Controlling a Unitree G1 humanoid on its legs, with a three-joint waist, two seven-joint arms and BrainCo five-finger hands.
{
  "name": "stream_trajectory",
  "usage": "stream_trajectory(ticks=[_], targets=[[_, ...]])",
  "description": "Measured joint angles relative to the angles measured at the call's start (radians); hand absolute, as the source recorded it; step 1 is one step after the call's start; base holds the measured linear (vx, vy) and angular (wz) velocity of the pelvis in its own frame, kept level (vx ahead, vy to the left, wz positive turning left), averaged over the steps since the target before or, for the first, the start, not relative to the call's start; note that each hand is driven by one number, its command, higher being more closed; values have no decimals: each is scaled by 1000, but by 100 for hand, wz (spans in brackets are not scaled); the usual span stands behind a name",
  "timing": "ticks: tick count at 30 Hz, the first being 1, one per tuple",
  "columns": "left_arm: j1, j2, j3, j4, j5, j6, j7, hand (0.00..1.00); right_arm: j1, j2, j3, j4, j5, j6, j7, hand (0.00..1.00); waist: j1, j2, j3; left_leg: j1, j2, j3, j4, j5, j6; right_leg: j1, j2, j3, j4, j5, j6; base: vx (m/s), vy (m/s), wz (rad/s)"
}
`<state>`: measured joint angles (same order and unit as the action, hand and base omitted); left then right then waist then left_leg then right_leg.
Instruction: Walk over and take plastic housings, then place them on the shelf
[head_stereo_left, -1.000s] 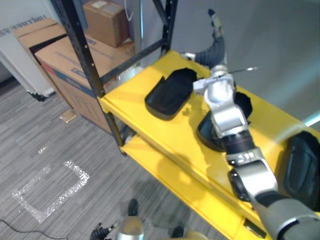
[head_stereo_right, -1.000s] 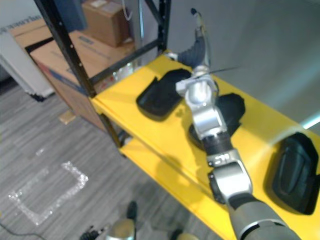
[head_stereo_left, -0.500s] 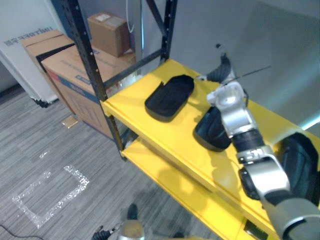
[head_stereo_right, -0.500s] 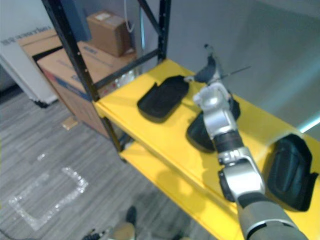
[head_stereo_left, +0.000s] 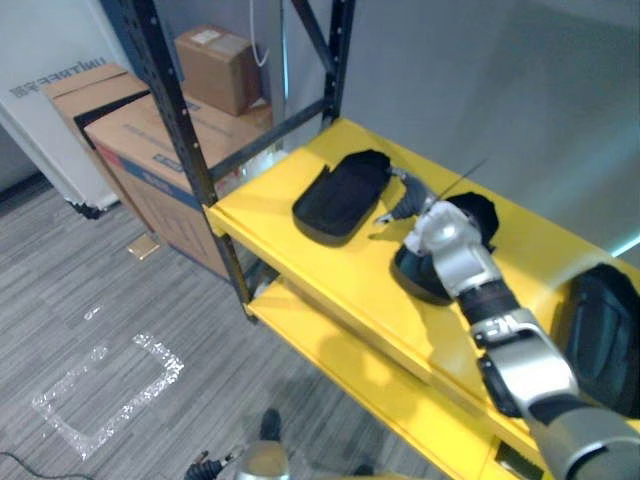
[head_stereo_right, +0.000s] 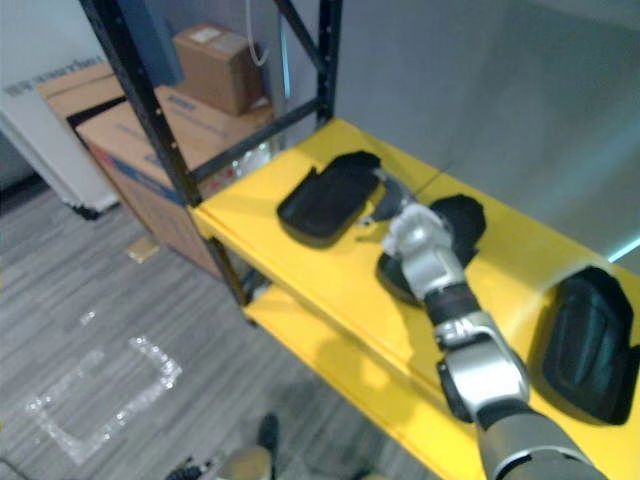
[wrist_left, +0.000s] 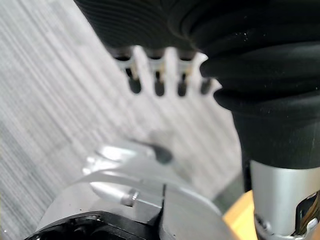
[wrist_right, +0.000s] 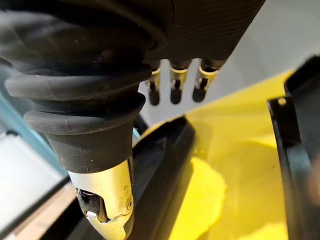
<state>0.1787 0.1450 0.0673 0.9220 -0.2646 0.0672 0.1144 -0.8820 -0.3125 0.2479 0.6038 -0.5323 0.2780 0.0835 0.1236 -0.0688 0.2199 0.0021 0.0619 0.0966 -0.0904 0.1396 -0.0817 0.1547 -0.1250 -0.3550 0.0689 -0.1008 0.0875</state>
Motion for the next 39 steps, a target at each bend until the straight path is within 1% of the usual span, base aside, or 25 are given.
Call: stream_trajectory(ticks=[1, 2, 4, 5, 6, 7, 8, 9, 10, 12, 13, 14, 15, 16, 17, 18, 19, 21, 22, 25, 27, 32, 36, 37, 39], targets=[[0, 0, 0, 0, 1, 0, 0, 0, 3, -4, -1, -1, -8, -9, -16, 100, 0, 0, 0, 0, -1, 1, 0, 0, 0, 0, 0, 0, -2, 1, 1, 0, 0, 0], [0, 0, 0, 0, 2, 0, 0, 0, 15, -18, -1, -16, -31, -34, -49, 100, -1, 0, 0, -2, 4, 3, 0, -2, 3, -1, -1, 3, -5, 4, 5, -22, -10, -5], [0, 1, 0, 0, 8, 0, 0, 0, 34, -56, -2, -88, -40, -64, -86, 100, -1, -1, 0, -7, 5, 12, 0, -4, 8, -9, -1, 11, -9, 10, 7, -13, -7, -13], [0, 0, 0, 0, 8, 0, 0, 0, 51, -85, -2, -164, -45, -88, -101, 100, -1, -1, 0, -8, 6, 23, 0, -5, 10, -17, -1, 23, -9, 12, 7, 3, 1, -21], [0, 2, -1, 1, 10, 2, 0, 0, 65, -105, -3, -235, -65, -107, -109, 100, -9, -2, -1, -8, 7, 29, 0, -6, 12, -19, -1, 30, -9, 14, 7, 10, -2, -19], [0, 2, -1, 1, 11, 2, 0, 0, 75, -116, -3, -270, -75, -112, -109, 100, -15, -2, -2, -7, 7, 30, 0, -6, 12, -19, -1, 31, -9, 14, 7, 18, -10, -10], [1, 4, -1, 2, 28, 1, 0, 0, 96, -131, -4, -335, -83, -126, -109, 100, -29, -5, -3, -7, 8, 33, 0, -7, 12, -20, 0, 33, -9, 14, 7, 16, -19, -14], [0, 5, -1, 2, 40, 0, 1, 0, 120, -143, -4, -397, -82, -144, -109, 100, -31, -8, -5, -6, 13, 48, 0, -7, 12, -27, 2, 48, -9, 16, 5, 12, -16, -23], [0, 5, -1, 2, 41, -1, 0, 0, 131, -147, -3, -421, -82, -159, -108, 100, -30, -9, -7, -6, 15, 56, 0, -7, 12, -33, 4, 57, -8, 17, 3, 8, -27, -28], [0, 8, -1, 7, 47, -3, 0, 0, 195, -175, 0, -523, -74, -242, -96, 100, -51, -12, -11, -5, 20, 61, 0, -7, 12, -35, 8, 61, -9, 19, 1, -1, -27, -12], [0, 8, -1, 11, 47, -4, 0, 0, 213, -184, 1, -550, -70, -263, -88, 100, -54, -12, -14, -6, 21, 62, 0, -7, 12, -37, 8, 63, -9, 19, 0, -10, -16, -9], [0, 9, -1, 23, 47, -5, 0, 0, 249, -201, 3, -599, -64, -313, -73, 100, -57, -12, -28, -9, 23, 69, 0, -8, 11, -46, 9, 71, -8, 20, -2, -7, -13, -18], [0, 9, -2, 34, 47, -6, 0, 0, 274, -219, 16, -641, -50, -351, -57, 100, -58, -13, -43, -13, 26, 77, 0, -8, 11, -55, 11, 81, -7, 23, -4, -4, -9, -18], [0, 10, -2, 39, 47, -8, 0, 0, 282, -227, 23, -658, -48, -370, -52, 100, -62, -13, -48, -14, 27, 78, 0, -8, 11, -56, 12, 82, -7, 24, -5, -4, -8, -11], [1, 13, -2, 44, 47, -8, -1, 0, 292, -238, 33, -680, -36, -402, -34, 100, -69, -16, -57, -17, 29, 78, 0, -8, 11, -59, 14, 83, -7, 25, -6, -26, -14, -3], [5, 18, -2, 45, 47, -11, -2, 0, 292, -252, 51, -702, -30, -441, -14, 100, -76, -21, -66, -19, 32, 79, 0, -8, 11, -62, 18, 85, -6, 26, -8, -39, -19, -5], [7, 25, -2, 46, 47, -15, -3, 0, 293, -265, 69, -725, -25, -499, 7, 100, -78, -28, -76, -19, 37, 80, 0, -7, 11, -64, 23, 88, -6, 27, -11, -41, -20, -5], [7, 27, -2, 49, 47, -18, -8, 0, 293, -282, 89, -748, -13, -524, 25, 100, -78, -34, -81, -19, 40, 79, 0, -7, 11, -64, 26, 88, -5, 28, -12, -37, -14, -1], [7, 34, -2, 52, 46, -22, -9, 0, 293, -296, 111, -764, 24, -553, 55, 100, -76, -42, -87, -19, 42, 78, 0, -6, 10, -64, 28, 88, -4, 28, -13, -44, -9, 1], [7, 38, -2, 53, 46, -22, -8, 0, 291, -322, 157, -782, 78, -587, 100, 100, -66, -52, -94, -20, 42, 75, 0, -6, 12, -64, 29, 88, -4, 28, -13, -37, -1, 1], [7, 38, -1, 53, 46, -22, -8, 0, 287, -335, 177, -795, 106, -589, 120, 100, -54, -53, -94, -20, 42, 73, 0, -5, 14, -64, 29, 87, -4, 28, -14, -18, 3, 1], [6, 38, 2, 63, 47, -23, -8, 0, 236, -344, 241, -796, 145, -596, 176, 100, -44, -53, -95, -24, 39, 52, 0, -1, 17, -59, 29, 74, -3, 27, -14, -13, 0, 8], [2, 37, 3, 63, 48, -22, -8, 0, 226, -344, 274, -797, 166, -573, 237, 100, -26, -54, -95, -25, 34, 41, 0, 0, 19, -49, 26, 56, -9, 27, -12, 16, -3, 12], [2, 35, 8, 63, 48, -22, -8, 0, 223, -344, 283, -797, 166, -567, 246, 100, -25, -54, -95, -28, 34, 37, 0, 0, 19, -49, 26, 54, -9, 27, -12, 21, -8, 13], [1, 34, 11, 63, 48, -22, -8, 0, 217, -344, 300, -790, 165, -542, 273, 100, -25, -54, -95, -37, 31, 21, 0, 4, 20, -51, 25, 42, -9, 27, -12, 19, -12, 17]])
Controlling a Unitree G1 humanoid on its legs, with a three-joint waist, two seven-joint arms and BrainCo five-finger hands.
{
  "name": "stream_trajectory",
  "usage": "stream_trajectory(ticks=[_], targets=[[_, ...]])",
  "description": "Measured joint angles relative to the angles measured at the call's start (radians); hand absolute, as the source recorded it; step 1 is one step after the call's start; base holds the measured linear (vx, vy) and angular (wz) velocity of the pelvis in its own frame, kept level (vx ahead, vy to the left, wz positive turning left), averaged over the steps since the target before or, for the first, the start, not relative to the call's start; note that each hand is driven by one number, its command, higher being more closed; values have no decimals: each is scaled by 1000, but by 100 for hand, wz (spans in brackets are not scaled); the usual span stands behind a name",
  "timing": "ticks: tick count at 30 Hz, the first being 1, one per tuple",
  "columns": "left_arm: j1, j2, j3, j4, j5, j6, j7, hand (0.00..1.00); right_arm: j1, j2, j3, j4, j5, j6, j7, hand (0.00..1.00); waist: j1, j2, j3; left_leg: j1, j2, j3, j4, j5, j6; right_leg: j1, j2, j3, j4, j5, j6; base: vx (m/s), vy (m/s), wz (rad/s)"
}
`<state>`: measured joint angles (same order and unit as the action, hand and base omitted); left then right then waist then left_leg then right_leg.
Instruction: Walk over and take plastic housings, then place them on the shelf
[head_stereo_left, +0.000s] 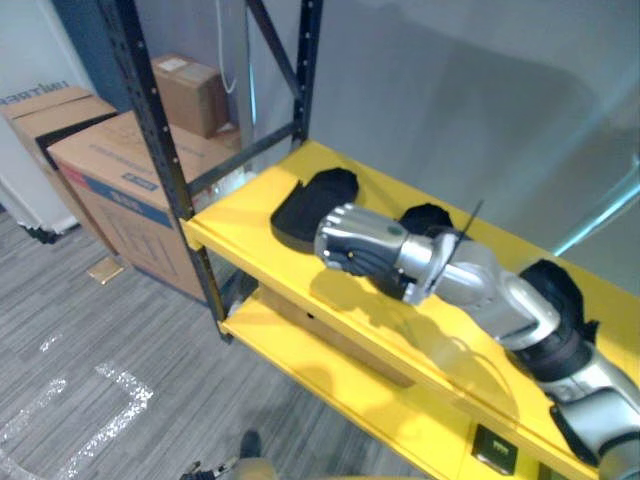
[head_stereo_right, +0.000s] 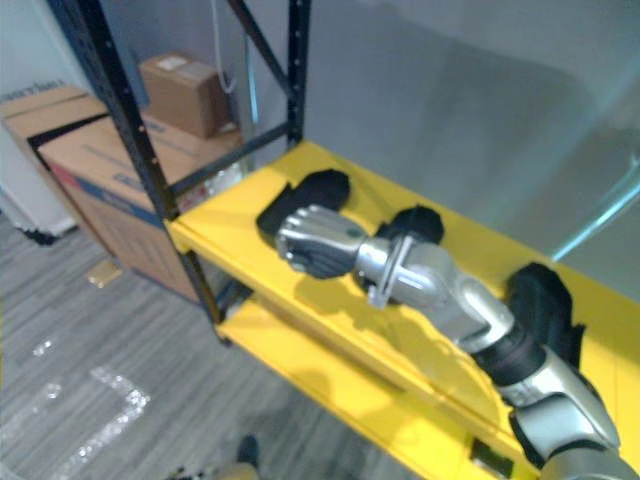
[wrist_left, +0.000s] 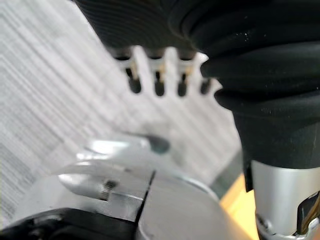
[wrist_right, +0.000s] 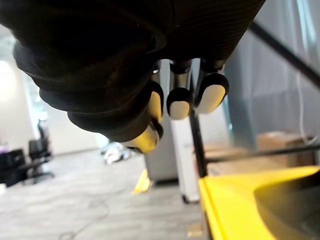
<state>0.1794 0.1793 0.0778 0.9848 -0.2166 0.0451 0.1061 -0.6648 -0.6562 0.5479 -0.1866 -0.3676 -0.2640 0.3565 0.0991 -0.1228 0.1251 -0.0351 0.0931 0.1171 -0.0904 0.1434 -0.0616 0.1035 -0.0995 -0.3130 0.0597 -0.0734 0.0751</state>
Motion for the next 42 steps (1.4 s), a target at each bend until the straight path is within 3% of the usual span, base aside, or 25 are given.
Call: stream_trajectory(ticks=[6, 12, 29, 42], targets=[[-3, -2, 0, 0, 0, 0, -1, 0, -12, 50, 27, 119, -38, 62, 18, 100, 12, 3, 2, -3, 0, -12, 0, 6, -7, 2, 2, -13, 4, -1, -2, 5, -9, 5], [-18, -12, 1, -1, -1, 0, -1, 0, -14, 123, 29, 296, -220, 112, 7, 100, 32, 21, 20, -23, 3, -23, 0, 8, -4, -17, 5, -23, 19, -13, -11, -18, -5, 5], [-42, -18, 8, -44, -11, -19, -2, 0, -110, 198, 52, 383, -357, 117, -8, 100, 55, 27, 108, -39, -2, -28, 1, 15, 3, -43, -7, -37, 58, -28, -3, 5, -3, 2], [-54, -24, 8, -69, -12, -15, -1, 0, -147, 206, 53, 482, -445, 186, -8, 100, 55, 41, 141, -57, -4, -30, 1, 17, 2, -68, -14, -39, 81, -36, -3, 0, 0, 0]])
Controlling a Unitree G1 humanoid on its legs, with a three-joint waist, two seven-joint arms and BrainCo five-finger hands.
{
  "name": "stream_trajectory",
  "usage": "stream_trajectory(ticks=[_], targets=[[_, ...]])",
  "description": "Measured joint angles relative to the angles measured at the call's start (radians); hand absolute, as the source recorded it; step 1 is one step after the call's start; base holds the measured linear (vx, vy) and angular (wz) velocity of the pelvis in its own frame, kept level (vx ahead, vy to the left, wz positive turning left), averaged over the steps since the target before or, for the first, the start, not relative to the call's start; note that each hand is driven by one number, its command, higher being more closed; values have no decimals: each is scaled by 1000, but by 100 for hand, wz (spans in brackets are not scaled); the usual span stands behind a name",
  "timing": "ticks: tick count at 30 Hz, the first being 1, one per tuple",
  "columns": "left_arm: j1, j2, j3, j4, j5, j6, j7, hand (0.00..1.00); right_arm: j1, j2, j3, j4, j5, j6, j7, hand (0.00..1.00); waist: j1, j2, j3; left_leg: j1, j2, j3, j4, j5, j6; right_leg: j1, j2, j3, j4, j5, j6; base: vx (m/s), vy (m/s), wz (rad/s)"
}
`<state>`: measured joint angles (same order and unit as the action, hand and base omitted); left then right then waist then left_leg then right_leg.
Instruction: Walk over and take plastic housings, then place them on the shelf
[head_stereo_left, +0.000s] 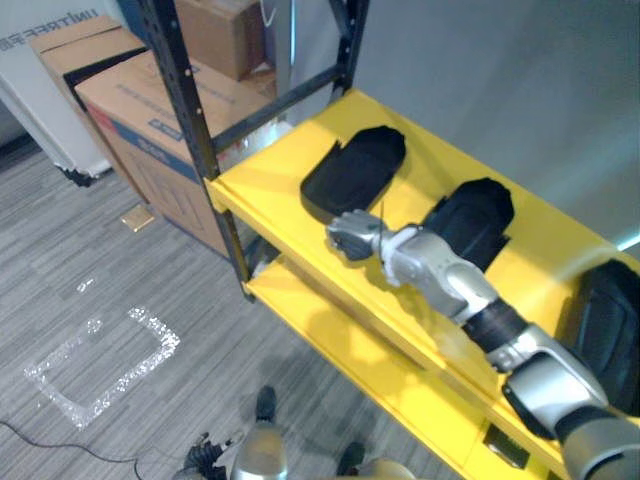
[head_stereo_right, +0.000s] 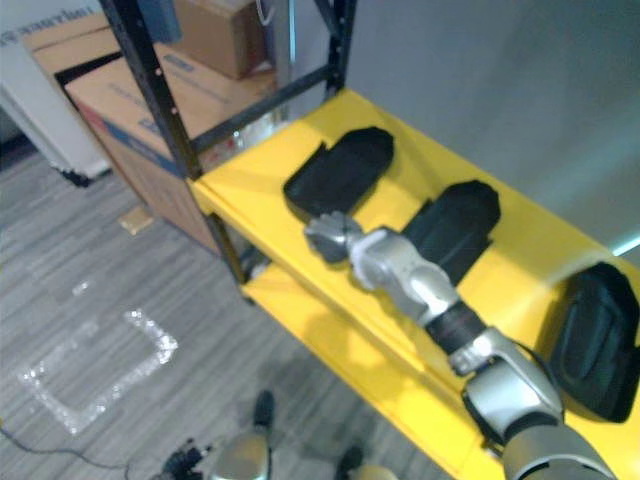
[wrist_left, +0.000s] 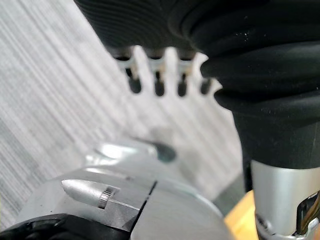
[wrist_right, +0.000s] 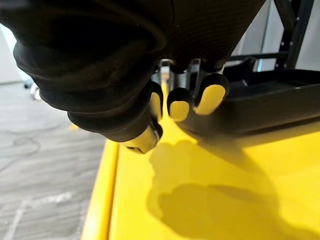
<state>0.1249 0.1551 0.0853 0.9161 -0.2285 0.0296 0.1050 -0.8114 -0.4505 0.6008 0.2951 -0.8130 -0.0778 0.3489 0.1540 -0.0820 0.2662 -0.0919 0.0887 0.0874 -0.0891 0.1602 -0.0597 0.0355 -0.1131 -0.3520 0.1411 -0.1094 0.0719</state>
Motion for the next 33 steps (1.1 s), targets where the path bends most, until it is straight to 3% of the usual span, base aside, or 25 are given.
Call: stream_trajectory(ticks=[12, 24, 33], targets=[[-8, -4, -1, -50, -4, 15, -1, 0, -4, -16, -51, 43, -46, 14, -1, 100, -1, 4, 34, 0, -5, 2, 4, 1, -2, -2, -6, 0, 6, -3, 0, 8, -3, 0], [-8, -11, -12, -74, -14, 17, 0, 0, -77, -23, -51, 123, -45, -16, -70, 100, 0, 32, 69, -2, -7, -2, 5, -1, 2, -2, -7, -4, 6, -4, 0, 0, 0, 0], [-7, -12, -11, -76, -39, 15, -3, 0, -105, -23, -50, 159, -44, -28, -92, 100, 0, 35, 75, -13, -12, -22, 5, 1, -1, -3, -9, -23, 5, -5, -1, 0, -2, 6]])
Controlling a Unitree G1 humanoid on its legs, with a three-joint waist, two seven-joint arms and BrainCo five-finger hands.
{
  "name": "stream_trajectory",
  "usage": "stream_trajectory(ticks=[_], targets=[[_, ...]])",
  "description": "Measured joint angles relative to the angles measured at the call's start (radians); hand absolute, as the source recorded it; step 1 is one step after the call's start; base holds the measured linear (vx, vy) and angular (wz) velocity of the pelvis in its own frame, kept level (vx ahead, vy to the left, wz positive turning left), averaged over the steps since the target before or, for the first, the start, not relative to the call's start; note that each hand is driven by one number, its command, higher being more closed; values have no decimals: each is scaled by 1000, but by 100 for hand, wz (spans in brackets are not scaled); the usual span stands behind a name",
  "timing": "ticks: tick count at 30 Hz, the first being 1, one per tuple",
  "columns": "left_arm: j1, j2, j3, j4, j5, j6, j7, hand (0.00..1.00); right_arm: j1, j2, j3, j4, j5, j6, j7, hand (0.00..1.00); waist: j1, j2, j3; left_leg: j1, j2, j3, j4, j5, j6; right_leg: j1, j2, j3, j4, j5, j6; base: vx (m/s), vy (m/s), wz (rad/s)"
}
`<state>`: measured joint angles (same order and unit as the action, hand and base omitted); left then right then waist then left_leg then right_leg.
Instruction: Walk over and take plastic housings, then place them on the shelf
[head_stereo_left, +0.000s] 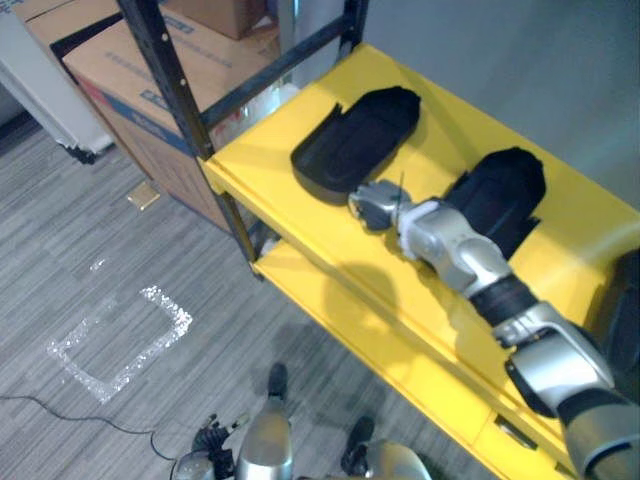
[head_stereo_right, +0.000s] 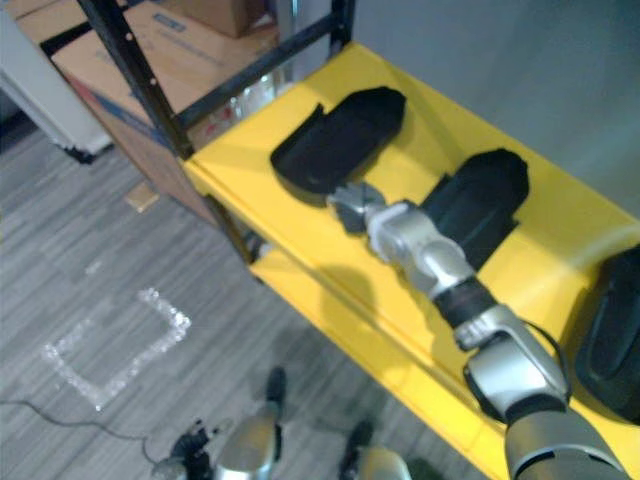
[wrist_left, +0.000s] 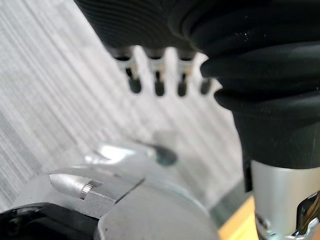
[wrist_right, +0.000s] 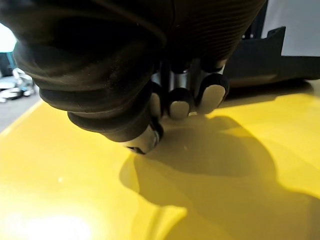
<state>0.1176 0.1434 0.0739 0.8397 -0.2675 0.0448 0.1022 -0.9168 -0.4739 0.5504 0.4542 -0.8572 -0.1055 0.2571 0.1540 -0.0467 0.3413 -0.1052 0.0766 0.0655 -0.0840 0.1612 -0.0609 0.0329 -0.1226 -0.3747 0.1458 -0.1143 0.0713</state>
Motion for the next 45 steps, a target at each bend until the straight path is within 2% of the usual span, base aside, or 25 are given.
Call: stream_trajectory(ticks=[13, 16, 19, 22, 24, 25, 26, 27, 28, 31, 32, 34, 37, 39, 40, 41, 42, 43, 45], targets=[[0, -3, 2, -4, 3, 0, -20, 0, -2, -13, -1, -3, -21, 5, -15, 100, -1, 8, 4, 5, 2, 8, 0, -1, 0, 1, 1, 6, 0, -3, 0, 1, -5, -1], [3, -3, 3, -3, 5, 0, -32, 0, -2, -52, -15, -54, -22, 4, -15, 100, -5, 6, 4, 19, 4, 34, -1, -5, 1, 1, 0, 32, -3, -2, 2, 0, -9, -25], [8, -1, 14, 3, 11, 0, -32, 0, -1, -135, -96, -207, -16, 3, -19, 100, -30, -7, -4, 38, 8, 72, -5, -15, 0, 4, 3, 71, -22, 8, 10, 20, -11, -38], [36, 6, 33, 10, 12, 3, -29, 0, 20, -213, -229, -366, 34, 4, -56, 100, -76, -47, -38, 61, 12, 123, -5, -31, -5, 7, 4, 116, -43, 20, 16, 70, 0, -48], [45, 25, 40, 39, 16, 17, -22, 0, 72, -278, -364, -467, 93, 3, -101, 100, -106, -82, -69, 92, 14, 171, -5, -40, -9, 24, 5, 155, -63, 32, 21, 112, 4, -52], [50, 36, 41, 58, 41, 24, -17, 0, 120, -317, -447, -511, 125, 3, -134, 100, -128, -98, -105, 99, 17, 202, -5, -42, -12, 23, 8, 178, -73, 45, 20, 107, 1, -56], [53, 41, 42, 72, 53, 24, -14, 0, 159, -348, -511, -539, 155, 1, -160, 100, -142, -103, -125, 110, 24, 225, -5, -44, -14, 22, 16, 203, -77, 60, 26, 66, 1, -52], [54, 42, 43, 85, 54, 24, -13, 0, 186, -369, -551, -556, 171, 1, -177, 100, -153, -102, -140, 114, 32, 236, -5, -47, -19, 20, 21, 219, -81, 73, 22, 61, -4, -80], [61, 41, 44, 102, 74, 24, -8, 0, 264, -420, -667, -584, 211, 0, -228, 100, -187, -96, -175, 137, 54, 281, -5, -55, -28, 15, 42, 268, -90, 105, 21, 29, -1, -76], [60, 38, 47, 136, 88, 24, -9, 0, 407, -468, -844, -602, 271, -7, -292, 100, -238, -80, -224, 170, 77, 350, -6, -72, -41, 1, 66, 341, -95, 122, 15, 1, -5, -84], [60, 37, 47, 141, 90, 23, -10, 0, 444, -475, -879, -602, 286, -8, -307, 100, -250, -77, -230, 181, 80, 368, -6, -75, -42, 1, 70, 360, -95, 123, 13, -57, -20, -93], [57, 21, 52, 170, 92, 21, -19, 0, 595, -481, -1013, -598, 332, -20, -367, 100, -297, -52, -258, 208, 89, 425, -7, -93, -51, -2, 82, 422, -108, 122, 10, -93, -24, -85], [53, -5, 65, 195, 111, 17, -36, 0, 746, -478, -1118, -584, 360, -23, -442, 100, -339, -24, -273, 229, 88, 480, -8, -99, -62, -22, 88, 467, -101, 92, -6, -116, -38, -71], [53, -46, 63, 203, 109, 8, -44, 0, 896, -421, -1233, -545, 396, -11, -544, 100, -374, 10, -293, 259, 90, 522, -7, -93, -70, -30, 96, 496, -98, 89, -5, -99, -33, -56], [53, -51, 63, 202, 106, 0, -46, 0, 927, -391, -1262, -534, 414, -4, -574, 100, -378, 11, -294, 265, 91, 529, -7, -92, -72, -29, 98, 506, -96, 90, -4, -76, -29, -46], [53, -53, 62, 201, 82, -13, -46, 0, 984, -320, -1319, -505, 450, 1, -649, 100, -391, 9, -295, 266, 96, 545, -7, -91, -75, -32, 104, 518, -96, 90, -4, -92, -26, -38], [54, -51, 63, 200, 69, -23, -46, 0, 1032, -255, -1369, -485, 492, 2, -705, 0, -399, 3, -299, 262, 99, 551, -8, -89, -77, -37, 105, 521, -106, 90, -4, -96, -28, -31], [55, -51, 63, 200, 67, -23, -46, 0, 1056, -213, -1397, -469, 517, 1, -737, 0, -407, -1, -302, 260, 103, 552, -8, -90, -78, -37, 105, 522, -117, 90, -3, -96, -31, -26], [65, -51, 61, 199, 26, -24, -44, 0, 1127, -53, -1462, -421, 575, -6, -830, 0, -418, -12, -311, 246, 112, 554, -8, -96, -77, -40, 107, 525, -121, 95, 4, -56, -16, -21]])
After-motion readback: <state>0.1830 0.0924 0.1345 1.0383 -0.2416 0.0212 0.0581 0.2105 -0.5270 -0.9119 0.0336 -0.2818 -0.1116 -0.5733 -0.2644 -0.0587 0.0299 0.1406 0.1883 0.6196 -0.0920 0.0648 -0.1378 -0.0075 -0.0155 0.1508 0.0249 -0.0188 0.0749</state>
